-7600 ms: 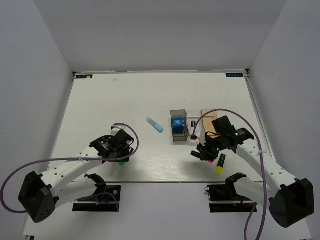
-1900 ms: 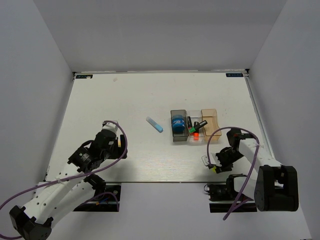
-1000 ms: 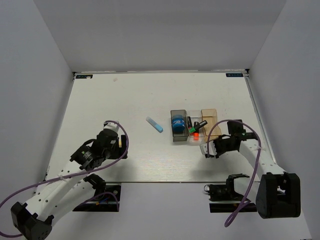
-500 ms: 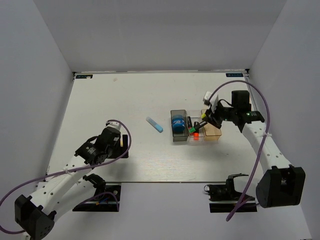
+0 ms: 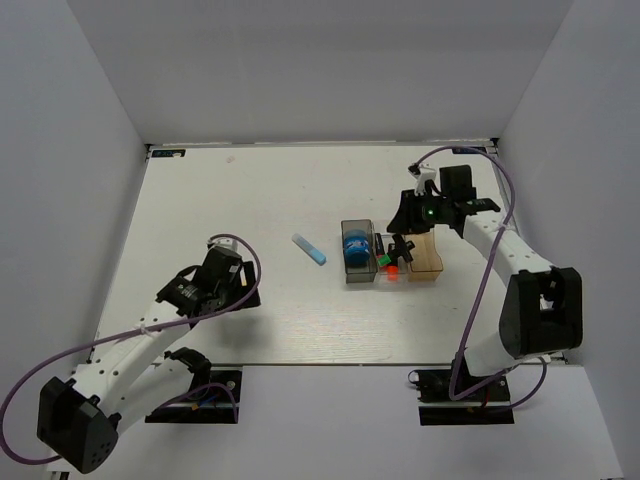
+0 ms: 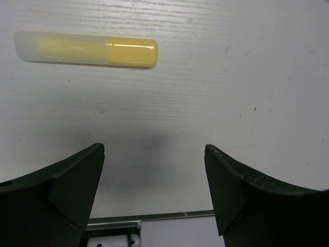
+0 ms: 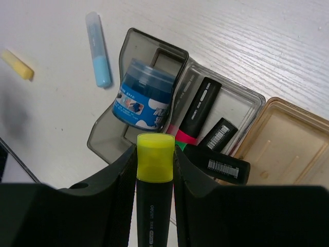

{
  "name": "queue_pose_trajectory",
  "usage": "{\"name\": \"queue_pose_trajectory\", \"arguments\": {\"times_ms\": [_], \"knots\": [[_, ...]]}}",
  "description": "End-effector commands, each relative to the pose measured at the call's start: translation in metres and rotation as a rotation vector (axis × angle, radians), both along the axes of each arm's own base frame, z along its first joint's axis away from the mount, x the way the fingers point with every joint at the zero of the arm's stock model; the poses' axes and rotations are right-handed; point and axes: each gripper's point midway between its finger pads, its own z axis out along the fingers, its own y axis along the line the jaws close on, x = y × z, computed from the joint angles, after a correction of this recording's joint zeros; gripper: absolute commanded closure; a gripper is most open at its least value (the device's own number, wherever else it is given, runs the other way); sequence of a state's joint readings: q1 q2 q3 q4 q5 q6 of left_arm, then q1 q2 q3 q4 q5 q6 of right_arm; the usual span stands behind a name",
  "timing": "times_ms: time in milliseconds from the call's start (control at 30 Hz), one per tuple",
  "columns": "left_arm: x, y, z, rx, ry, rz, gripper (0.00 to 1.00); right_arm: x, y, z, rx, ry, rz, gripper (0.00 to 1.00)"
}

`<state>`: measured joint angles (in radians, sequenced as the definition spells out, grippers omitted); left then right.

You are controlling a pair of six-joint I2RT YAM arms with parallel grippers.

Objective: Sort the stationery into containers
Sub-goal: Place the pen in the storage box, then pick up the pen from the center of the board.

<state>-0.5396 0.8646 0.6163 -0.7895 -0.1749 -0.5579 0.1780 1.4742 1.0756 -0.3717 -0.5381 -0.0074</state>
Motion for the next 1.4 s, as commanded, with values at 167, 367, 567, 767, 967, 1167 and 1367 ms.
{"name": "queue_pose_trajectory", "arguments": {"times_ms": [167, 367, 567, 767, 967, 1167, 1367], "knots": [[0.022, 0.005, 0.001, -0.162, 0.012, 0.349, 0.13, 0.044, 0.003, 0.001, 0.022, 0.052, -0.194, 1.00], [0.029, 0.005, -0.001, -0.237, 0.038, 0.487, 0.09, 0.045, 0.003, -0.013, -0.011, 0.061, -0.181, 0.68], [0.034, 0.007, -0.013, -0.309, 0.086, 0.603, 0.07, 0.039, 0.004, -0.012, -0.010, 0.062, -0.152, 0.27], [0.046, 0.011, -0.017, -0.338, 0.115, 0.712, 0.07, 0.029, 0.005, 0.009, 0.006, 0.001, -0.115, 0.24], [0.062, 0.022, -0.013, -0.308, 0.159, 0.902, 0.12, 0.001, 0.001, 0.045, 0.038, -0.151, -0.053, 0.29], [0.068, 0.028, -0.011, -0.191, 0.286, 1.021, 0.14, -0.034, -0.007, 0.048, 0.037, -0.224, -0.029, 0.29], [0.056, 0.025, -0.028, -0.144, 0.389, 1.062, 0.17, -0.049, -0.017, 0.041, 0.026, -0.234, -0.049, 0.29]]}}
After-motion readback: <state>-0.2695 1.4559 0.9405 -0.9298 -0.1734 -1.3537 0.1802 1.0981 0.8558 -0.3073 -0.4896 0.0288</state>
